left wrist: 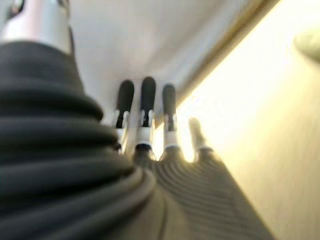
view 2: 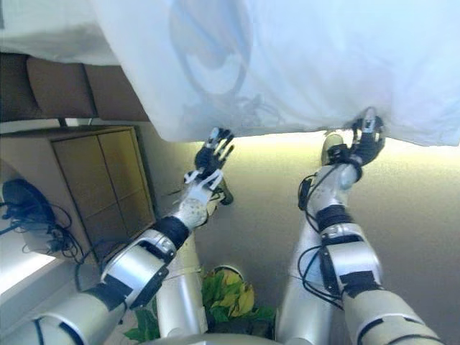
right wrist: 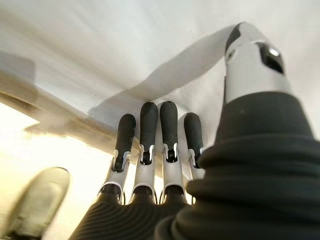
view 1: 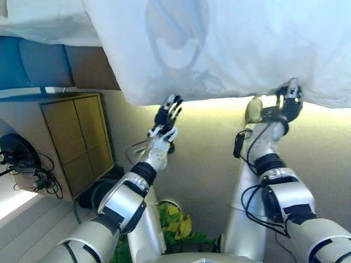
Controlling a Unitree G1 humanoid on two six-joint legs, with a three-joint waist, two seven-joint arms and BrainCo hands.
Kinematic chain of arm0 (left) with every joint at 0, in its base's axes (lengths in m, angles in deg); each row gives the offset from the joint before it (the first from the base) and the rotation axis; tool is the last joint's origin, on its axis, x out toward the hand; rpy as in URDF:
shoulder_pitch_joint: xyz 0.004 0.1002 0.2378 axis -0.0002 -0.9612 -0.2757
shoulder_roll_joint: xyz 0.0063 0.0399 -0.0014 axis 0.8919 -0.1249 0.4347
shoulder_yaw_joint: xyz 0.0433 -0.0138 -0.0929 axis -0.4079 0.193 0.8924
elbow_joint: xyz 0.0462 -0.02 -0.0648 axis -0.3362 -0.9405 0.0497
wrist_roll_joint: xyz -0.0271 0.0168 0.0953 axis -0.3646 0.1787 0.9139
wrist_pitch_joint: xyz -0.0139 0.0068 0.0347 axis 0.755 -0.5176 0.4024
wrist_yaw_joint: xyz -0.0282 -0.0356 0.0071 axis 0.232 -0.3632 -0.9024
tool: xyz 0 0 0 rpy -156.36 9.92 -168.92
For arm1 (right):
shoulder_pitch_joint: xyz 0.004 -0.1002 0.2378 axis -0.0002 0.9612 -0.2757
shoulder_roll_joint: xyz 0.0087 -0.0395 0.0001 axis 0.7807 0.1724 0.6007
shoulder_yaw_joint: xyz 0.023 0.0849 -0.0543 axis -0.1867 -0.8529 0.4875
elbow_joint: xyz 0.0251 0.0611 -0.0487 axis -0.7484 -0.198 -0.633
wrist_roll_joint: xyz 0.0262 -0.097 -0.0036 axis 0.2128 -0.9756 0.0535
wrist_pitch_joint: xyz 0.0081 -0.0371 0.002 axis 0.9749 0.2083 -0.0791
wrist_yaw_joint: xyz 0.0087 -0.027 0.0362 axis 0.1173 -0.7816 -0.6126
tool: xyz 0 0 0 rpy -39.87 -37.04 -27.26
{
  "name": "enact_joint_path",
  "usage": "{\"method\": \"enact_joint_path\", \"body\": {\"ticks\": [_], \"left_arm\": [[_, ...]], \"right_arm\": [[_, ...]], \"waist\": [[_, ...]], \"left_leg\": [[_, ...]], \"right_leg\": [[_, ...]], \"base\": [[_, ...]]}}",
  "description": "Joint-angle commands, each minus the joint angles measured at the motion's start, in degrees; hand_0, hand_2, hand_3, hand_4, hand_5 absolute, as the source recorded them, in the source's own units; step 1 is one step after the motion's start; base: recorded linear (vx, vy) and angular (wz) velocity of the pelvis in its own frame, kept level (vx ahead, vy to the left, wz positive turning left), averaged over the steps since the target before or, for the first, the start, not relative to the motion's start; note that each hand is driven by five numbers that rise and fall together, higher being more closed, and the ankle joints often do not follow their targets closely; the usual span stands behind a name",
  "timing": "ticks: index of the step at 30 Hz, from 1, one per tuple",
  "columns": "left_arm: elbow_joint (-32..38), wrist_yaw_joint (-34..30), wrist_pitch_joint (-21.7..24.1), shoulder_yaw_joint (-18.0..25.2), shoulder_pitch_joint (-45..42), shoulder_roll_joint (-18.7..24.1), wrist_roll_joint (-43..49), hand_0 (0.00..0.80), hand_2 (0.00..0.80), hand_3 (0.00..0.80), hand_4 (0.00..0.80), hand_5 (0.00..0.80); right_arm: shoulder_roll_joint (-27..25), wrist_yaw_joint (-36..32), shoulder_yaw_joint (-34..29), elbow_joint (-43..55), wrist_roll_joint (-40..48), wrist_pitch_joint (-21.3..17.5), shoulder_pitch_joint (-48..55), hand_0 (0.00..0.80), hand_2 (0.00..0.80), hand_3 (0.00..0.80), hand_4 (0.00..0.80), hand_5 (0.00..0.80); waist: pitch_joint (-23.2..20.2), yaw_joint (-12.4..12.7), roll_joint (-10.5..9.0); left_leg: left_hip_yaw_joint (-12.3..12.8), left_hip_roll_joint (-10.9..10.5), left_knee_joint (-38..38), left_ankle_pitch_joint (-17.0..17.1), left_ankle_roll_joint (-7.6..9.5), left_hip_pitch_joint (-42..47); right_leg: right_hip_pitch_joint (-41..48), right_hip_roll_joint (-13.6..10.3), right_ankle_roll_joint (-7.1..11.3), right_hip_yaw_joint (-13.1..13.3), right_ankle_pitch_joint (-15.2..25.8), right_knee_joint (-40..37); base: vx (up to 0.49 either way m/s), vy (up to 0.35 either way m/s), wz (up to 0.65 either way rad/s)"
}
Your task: Make the bed neatly
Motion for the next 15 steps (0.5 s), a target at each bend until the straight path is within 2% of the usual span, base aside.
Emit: {"method": "enact_joint_path", "body": {"ticks": [1,4,9,15], "left_arm": [[-1.3,-3.6,0.7,4.9,-3.9,2.7,-0.6,0.000,0.000,0.000,0.000,0.000],[-1.6,-7.5,0.9,7.0,-7.0,4.0,-4.7,0.000,0.000,0.000,0.000,0.000],[-1.5,-9.6,2.1,8.4,-11.5,4.0,-7.8,0.000,0.000,0.000,0.000,0.000],[-1.7,-12.4,1.5,9.1,-15.0,3.2,-8.6,0.000,0.000,0.000,0.000,0.000]], "right_arm": [[-6.7,-2.3,-1.2,-1.3,3.6,0.2,4.6,0.000,0.000,0.000,0.000,0.000],[-9.7,-4.3,-3.5,-3.8,5.6,1.2,5.8,0.000,0.000,0.000,0.000,0.000],[-13.1,-2.8,-6.2,-7.8,7.3,2.5,7.5,0.000,0.000,0.000,0.000,0.000],[-14.5,-0.6,-10.6,-14.3,15.1,7.2,12.9,0.000,0.000,0.000,0.000,0.000]], "waist": [[1.5,-3.2,4.23],[1.5,-2.9,4.88],[1.5,-2.5,6.05],[1.5,-2.4,5.63]], "left_leg": [[-3.0,1.1,-0.7,3.3,-1.92,-4.0],[-3.0,0.7,-1.2,3.4,-2.03,-2.8],[-2.7,-0.4,-3.6,3.6,-2.26,1.2],[-2.3,-1.2,-11.5,6.3,-2.47,10.4]], "right_leg": [[-0.2,-1.1,-2.53,2.3,3.5,-2.9],[0.5,-1.4,-2.64,2.4,3.2,-2.9],[3.3,-2.5,-2.34,2.2,2.7,-4.1],[12.2,-5.6,-1.61,-0.2,4.3,-11.3]], "base": [[0.000,0.038,0.09],[0.002,0.063,0.10],[0.013,0.076,0.07],[0.016,0.018,0.01]]}}
